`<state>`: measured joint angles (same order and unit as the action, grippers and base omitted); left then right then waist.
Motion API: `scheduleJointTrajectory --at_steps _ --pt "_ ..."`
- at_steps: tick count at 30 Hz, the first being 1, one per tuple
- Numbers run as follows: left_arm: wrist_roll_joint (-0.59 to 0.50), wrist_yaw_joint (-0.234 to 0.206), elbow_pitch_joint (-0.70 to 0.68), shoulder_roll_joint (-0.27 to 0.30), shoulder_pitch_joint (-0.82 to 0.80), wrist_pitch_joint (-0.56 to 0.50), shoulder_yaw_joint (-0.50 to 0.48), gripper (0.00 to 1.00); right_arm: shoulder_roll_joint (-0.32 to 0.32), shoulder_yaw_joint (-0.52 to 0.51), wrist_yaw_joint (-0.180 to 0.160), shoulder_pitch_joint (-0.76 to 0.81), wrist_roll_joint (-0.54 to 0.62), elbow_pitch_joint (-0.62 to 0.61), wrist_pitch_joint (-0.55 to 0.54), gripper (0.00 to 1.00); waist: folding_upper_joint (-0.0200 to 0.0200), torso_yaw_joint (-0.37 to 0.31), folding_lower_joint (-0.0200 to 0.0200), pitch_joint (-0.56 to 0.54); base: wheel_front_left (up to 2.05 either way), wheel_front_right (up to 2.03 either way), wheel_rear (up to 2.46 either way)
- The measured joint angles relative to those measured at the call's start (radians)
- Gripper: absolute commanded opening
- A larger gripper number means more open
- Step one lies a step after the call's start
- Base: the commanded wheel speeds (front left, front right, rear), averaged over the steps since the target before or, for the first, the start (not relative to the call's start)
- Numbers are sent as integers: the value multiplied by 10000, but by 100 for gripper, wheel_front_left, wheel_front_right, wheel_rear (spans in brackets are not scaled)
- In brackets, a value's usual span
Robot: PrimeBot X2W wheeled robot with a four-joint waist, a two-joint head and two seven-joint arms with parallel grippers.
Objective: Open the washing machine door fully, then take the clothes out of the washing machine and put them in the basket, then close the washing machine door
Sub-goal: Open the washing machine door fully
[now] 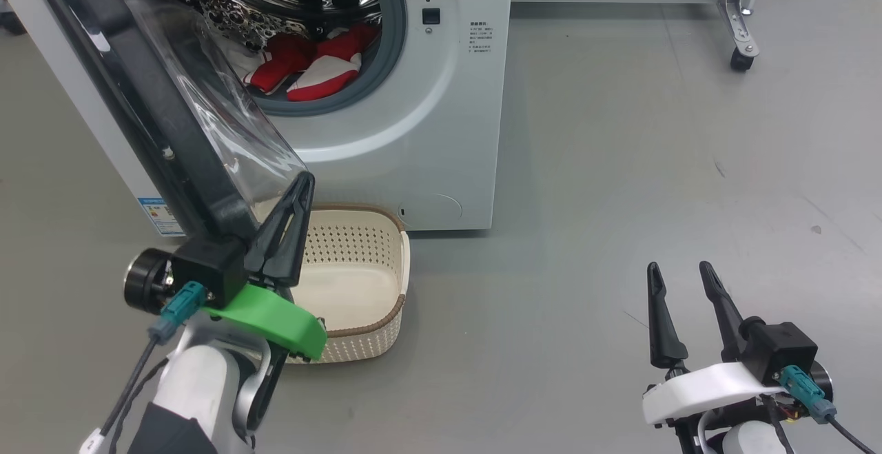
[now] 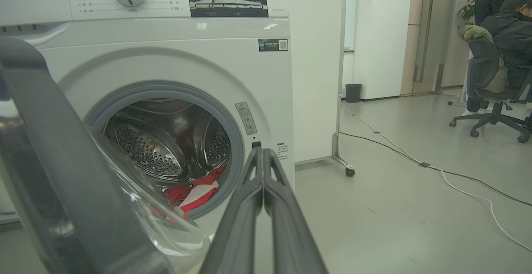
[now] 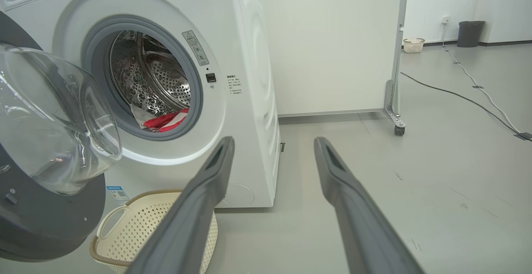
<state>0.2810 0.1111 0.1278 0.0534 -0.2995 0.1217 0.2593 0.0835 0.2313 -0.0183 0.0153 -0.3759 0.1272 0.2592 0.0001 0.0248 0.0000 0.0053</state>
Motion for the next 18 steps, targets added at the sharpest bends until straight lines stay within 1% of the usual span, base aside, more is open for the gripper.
scheduleJointTrajectory --at_steps 2,10,14,18 --pt "27 2 238 -2 206 -98 71 0 -21 -2 75 4 2 8 0 100 0 -15 0 15 0 0 0" --pt "67 13 892 0 335 -249 251 0 -67 -58 84 9 67 31 0 100 -1 -89 0 124 0 0 0" --pt "445 13 1246 -21 339 -372 88 0 -111 -71 88 9 94 38 0 100 0 -135 0 189 0 0 0" --pt "646 13 1584 -25 341 -428 -81 0 -148 -119 171 8 96 38 0 100 0 -194 0 247 0 0 0"
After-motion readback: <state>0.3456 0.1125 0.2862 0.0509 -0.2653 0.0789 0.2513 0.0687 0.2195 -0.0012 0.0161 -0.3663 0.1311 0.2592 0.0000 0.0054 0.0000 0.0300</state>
